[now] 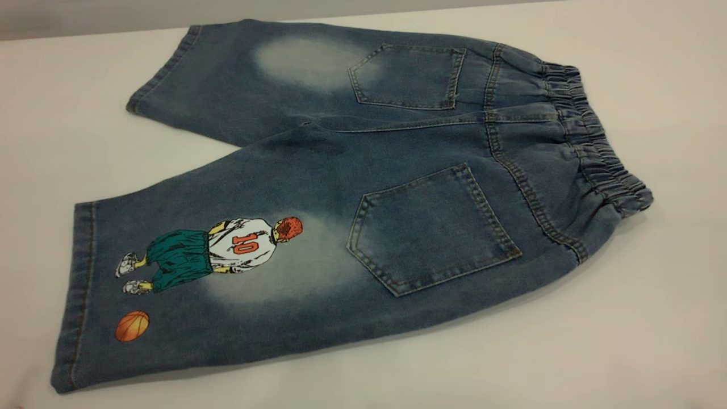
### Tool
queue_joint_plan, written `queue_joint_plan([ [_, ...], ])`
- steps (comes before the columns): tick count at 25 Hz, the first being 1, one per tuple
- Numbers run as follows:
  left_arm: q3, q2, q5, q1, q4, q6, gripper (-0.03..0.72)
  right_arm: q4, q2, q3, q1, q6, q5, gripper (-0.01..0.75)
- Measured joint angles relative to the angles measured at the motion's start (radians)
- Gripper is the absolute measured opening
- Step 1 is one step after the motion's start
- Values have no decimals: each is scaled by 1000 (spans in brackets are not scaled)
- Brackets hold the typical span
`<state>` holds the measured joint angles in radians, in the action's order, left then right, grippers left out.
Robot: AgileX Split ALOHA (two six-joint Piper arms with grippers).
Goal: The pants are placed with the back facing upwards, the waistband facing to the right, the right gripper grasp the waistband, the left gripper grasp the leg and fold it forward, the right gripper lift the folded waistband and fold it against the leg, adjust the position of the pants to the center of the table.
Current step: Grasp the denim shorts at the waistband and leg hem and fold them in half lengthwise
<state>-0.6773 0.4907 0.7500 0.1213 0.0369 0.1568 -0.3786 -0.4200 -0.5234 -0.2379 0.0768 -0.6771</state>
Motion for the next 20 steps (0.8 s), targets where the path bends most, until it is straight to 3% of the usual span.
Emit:
queue_joint_plan([
  [10, -66, 502, -100, 1, 72, 176, 384, -32, -478, -14, 30, -38, 286, 288],
  [15, -66, 671, -148, 1, 195, 307, 384, -43, -704, -14, 144, -1, 320, 288],
  [17, -66, 719, -160, 1, 262, 393, 384, -98, -825, -14, 235, 70, 355, 288],
  [20, -66, 737, -160, 1, 304, 440, 384, -153, -898, -14, 282, 145, 365, 288],
])
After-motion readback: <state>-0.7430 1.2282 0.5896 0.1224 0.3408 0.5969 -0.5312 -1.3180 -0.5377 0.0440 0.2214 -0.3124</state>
